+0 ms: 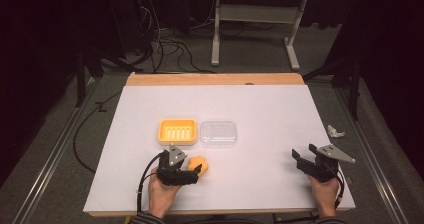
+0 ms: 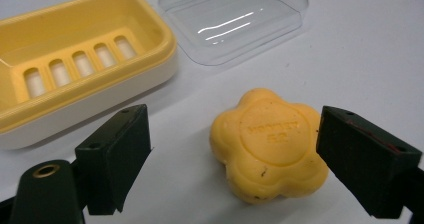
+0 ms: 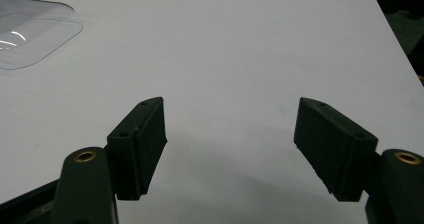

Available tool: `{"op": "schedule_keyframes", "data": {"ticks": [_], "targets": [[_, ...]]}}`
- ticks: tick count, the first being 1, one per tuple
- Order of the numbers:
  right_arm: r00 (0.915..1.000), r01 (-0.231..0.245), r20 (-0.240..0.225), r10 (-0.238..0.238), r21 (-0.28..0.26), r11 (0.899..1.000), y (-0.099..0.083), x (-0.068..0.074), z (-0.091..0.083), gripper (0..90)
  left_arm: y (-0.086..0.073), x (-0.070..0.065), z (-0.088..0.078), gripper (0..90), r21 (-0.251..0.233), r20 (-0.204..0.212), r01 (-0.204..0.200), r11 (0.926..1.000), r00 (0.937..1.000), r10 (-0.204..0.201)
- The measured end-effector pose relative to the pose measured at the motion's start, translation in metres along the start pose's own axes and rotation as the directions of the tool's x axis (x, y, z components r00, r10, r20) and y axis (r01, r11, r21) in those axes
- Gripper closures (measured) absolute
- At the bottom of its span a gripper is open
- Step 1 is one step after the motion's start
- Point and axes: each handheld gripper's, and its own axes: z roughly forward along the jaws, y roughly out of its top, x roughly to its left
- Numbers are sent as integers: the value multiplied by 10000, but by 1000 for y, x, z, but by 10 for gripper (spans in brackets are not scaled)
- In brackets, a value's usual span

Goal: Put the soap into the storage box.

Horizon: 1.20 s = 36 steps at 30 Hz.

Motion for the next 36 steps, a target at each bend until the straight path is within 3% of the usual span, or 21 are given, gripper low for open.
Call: {"op": "schedule_keyframes", "data": {"ticks": [14,25,36], "targets": [[10000,35,14,-35,15,10000,0,0,0,293,1,-14,20,142,583,121,-499,9970,9987,493],[10000,27,11,-27,9,10000,0,0,0,293,1,-17,33,149,1330,80,-416,9902,9991,409],[10000,26,12,-26,-21,10000,0,0,0,292,1,-20,35,216,1272,-128,-589,9901,9981,611]]}}
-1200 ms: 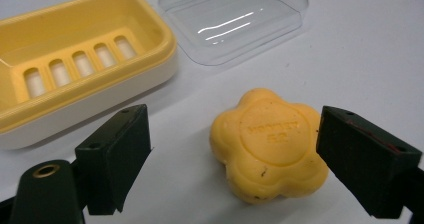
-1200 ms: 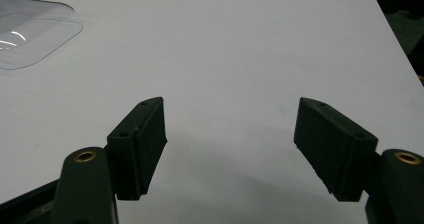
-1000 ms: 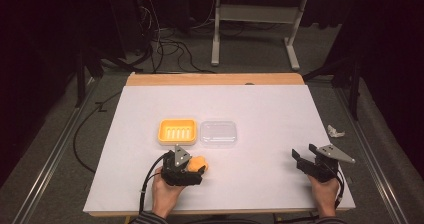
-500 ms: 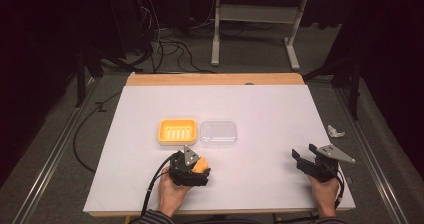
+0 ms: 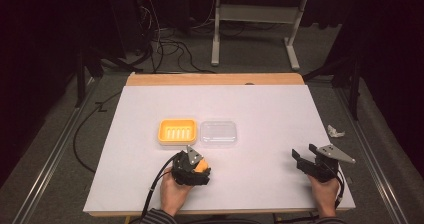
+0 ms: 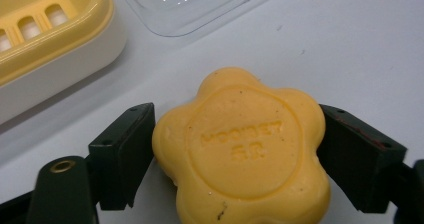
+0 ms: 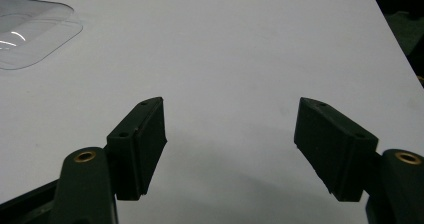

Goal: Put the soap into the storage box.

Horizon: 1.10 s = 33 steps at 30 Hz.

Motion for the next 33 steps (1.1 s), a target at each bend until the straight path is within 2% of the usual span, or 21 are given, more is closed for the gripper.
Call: {"op": "schedule_keyframes", "data": {"ticks": [4,12,21,33], "targets": [[10000,32,14,-32,14,10000,0,0,0,292,0,0,0,255,-37,-22,0,10000,10000,0],[10000,20,9,-20,2,10000,0,0,0,291,0,0,-1,262,-127,-63,-250,9996,9997,249],[10000,9,0,-9,-2,10000,0,0,0,290,0,1,-4,263,-253,58,-170,9995,9998,171],[10000,-9,10,9,-6,10000,0,0,0,289,1,7,-15,264,-408,49,-123,9991,9999,126]]}}
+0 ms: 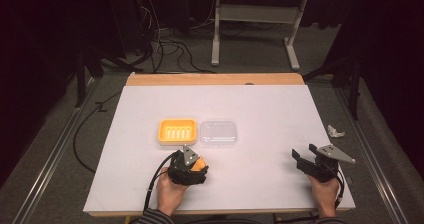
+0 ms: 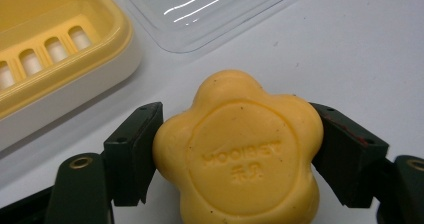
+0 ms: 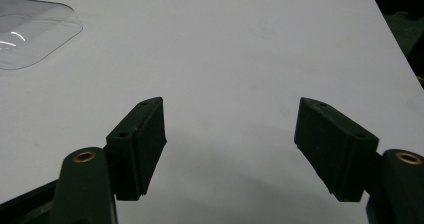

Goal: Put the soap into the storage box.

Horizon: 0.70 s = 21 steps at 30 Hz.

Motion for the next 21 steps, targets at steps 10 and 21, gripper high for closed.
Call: {"op": "schedule_keyframes", "data": {"ticks": [10,21], "targets": [[10000,0,6,0,7,10000,0,0,0,289,3,3,-12,266,-110,-43,-156,9998,9999,155],[10000,3,8,-3,4,10000,0,0,0,289,5,16,-25,267,-405,-155,224,9989,9996,-230]]}}
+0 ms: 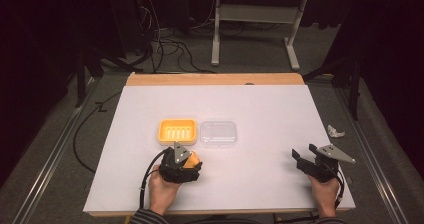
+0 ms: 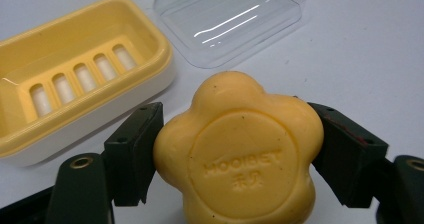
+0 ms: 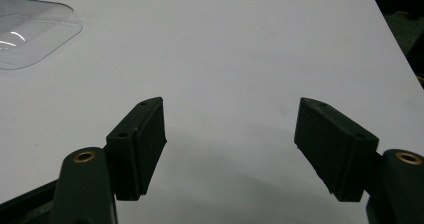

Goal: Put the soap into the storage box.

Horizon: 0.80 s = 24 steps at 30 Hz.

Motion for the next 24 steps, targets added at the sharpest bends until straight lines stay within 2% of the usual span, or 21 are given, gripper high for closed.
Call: {"op": "schedule_keyframes", "data": {"ticks": [24], "targets": [[10000,12,-7,-12,-31,10000,0,0,0,288,5,25,-23,268,-297,-303,356,9989,9989,-365]]}}
